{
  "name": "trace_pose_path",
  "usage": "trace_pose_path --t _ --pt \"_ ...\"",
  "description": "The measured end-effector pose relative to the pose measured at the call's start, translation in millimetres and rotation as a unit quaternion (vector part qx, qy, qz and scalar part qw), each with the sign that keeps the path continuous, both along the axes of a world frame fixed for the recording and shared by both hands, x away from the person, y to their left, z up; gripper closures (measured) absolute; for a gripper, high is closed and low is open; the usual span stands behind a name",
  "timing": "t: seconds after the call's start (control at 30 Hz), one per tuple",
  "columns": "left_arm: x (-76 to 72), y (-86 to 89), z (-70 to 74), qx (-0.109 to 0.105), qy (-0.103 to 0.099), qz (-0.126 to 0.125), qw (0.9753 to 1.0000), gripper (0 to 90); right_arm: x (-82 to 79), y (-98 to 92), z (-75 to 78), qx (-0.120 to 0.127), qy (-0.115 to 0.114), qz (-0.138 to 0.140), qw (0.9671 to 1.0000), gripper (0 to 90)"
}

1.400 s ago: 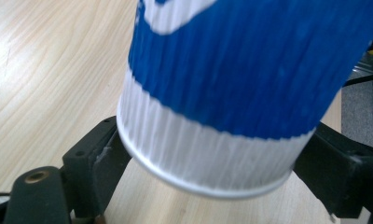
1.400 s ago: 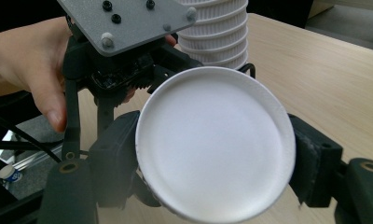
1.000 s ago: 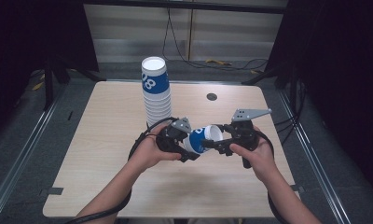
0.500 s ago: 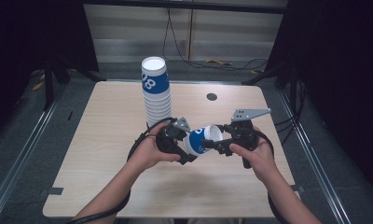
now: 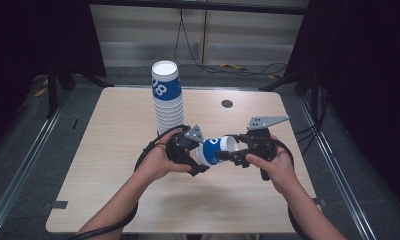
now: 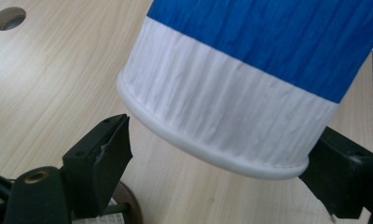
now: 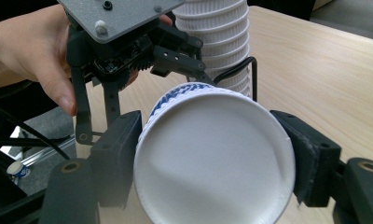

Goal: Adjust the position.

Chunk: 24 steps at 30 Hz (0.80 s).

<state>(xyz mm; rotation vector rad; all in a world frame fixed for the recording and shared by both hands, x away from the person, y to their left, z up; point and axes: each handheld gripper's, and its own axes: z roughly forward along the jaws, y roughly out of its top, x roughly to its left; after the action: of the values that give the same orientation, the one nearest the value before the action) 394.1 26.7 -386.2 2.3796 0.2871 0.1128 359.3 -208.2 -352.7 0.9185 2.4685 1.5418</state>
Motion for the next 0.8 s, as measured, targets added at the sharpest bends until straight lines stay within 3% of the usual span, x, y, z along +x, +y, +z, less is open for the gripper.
trace_pose_path --t 0.27,0.4,0.53,0.8 --pt "1.2 -0.6 -0.7 0.003 -0.006 0.005 1.0 11.8 1.2 0.1 -0.9 -0.007 0.007 0.002 0.9999 28.4" --pt "0.8 -1.3 -0.4 0.001 -0.021 -0.005 0.9998 10.3 1.7 0.6 -0.8 -0.011 0.01 0.003 0.9999 28.5" --pt "-0.4 -3.4 0.8 0.012 -0.038 -0.017 0.9991 9.4 2.5 2.4 -2.3 -0.013 0.017 0.007 0.9997 28.6" --pt "-3.8 -7.3 2.4 0.014 -0.042 -0.034 0.9984 15.2 4.6 2.2 -4.1 -0.014 0.03 0.006 0.9994 28.5"
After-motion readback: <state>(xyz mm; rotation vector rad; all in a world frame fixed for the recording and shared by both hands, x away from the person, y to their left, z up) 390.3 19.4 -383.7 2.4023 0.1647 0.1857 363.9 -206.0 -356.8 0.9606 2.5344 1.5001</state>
